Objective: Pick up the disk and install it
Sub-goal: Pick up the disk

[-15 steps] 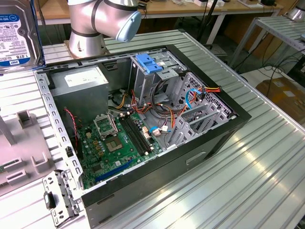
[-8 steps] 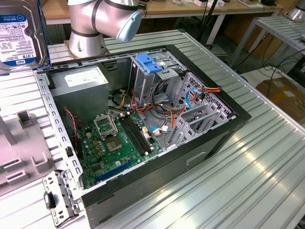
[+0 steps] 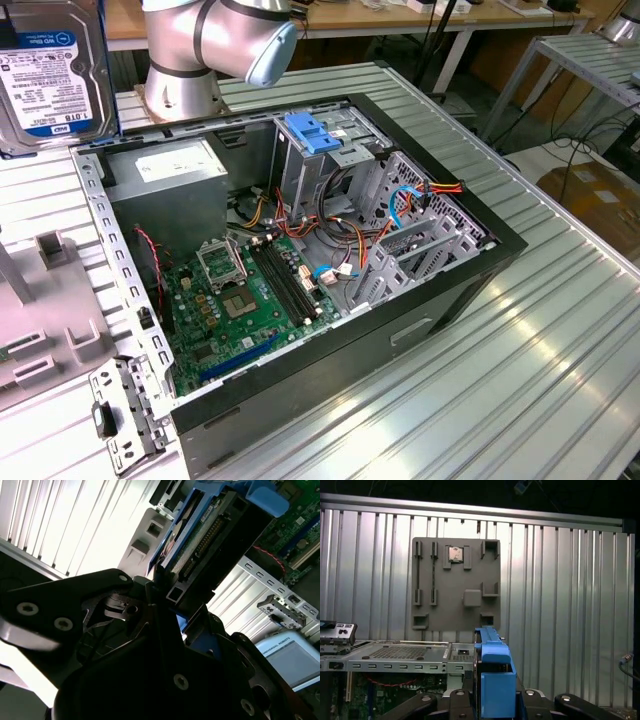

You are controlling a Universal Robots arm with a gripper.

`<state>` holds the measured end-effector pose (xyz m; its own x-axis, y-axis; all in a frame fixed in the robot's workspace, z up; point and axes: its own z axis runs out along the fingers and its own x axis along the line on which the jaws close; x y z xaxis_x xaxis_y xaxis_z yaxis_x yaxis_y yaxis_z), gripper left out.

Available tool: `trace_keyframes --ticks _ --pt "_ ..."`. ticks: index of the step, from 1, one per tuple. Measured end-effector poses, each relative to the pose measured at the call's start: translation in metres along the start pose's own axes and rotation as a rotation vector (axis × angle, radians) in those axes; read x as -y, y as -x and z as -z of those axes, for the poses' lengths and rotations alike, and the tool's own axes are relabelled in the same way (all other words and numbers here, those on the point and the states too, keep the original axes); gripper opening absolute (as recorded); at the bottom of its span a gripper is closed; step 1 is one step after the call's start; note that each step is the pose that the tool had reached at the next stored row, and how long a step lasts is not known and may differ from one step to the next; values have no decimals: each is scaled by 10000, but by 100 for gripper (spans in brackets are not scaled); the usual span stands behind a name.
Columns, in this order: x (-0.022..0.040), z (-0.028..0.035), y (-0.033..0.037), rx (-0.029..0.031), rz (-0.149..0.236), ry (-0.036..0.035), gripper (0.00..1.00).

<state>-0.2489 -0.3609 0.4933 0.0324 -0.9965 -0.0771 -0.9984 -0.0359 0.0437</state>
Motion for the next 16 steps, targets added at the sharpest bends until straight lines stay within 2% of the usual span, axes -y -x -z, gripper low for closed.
trace_keyframes --ticks 9,16 --pt "117 4 -42 0 0 0 37" --pt "154 7 -61 0 0 0 37"
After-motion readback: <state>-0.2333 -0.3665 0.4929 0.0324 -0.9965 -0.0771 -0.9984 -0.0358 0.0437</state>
